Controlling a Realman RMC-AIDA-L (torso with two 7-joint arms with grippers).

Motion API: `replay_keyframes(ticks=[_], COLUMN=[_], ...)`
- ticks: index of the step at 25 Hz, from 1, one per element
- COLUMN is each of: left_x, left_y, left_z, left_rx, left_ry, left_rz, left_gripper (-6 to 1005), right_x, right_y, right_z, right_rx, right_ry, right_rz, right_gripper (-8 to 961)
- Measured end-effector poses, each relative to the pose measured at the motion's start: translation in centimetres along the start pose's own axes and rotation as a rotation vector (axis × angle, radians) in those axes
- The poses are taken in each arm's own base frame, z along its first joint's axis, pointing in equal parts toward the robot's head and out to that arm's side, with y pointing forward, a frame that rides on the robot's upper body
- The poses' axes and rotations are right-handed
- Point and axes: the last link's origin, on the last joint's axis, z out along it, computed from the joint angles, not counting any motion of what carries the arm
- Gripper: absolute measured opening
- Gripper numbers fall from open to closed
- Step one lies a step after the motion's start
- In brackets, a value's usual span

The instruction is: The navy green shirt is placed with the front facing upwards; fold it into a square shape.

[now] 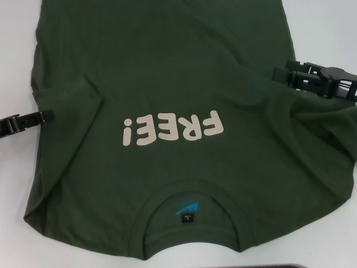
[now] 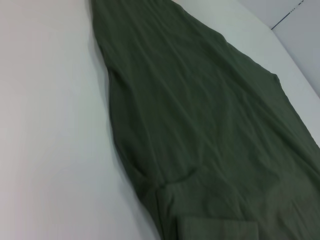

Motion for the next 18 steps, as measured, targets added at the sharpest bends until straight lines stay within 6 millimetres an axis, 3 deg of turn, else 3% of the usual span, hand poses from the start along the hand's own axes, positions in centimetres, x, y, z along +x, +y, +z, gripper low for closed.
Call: replay_keyframes(ticks=[18], left_x=[-0.4], left_y=[1.2], left_z=[0.8], left_rx=[-0.063], left_ry=[-0.045], left_rz=[0.007], left_gripper=[643], right_x=[0.0], right_y=[0.0], right_z=[0.0], right_rx=[0.002], right_ry=[0.0], right_rz=[-0.002], right_gripper=[913])
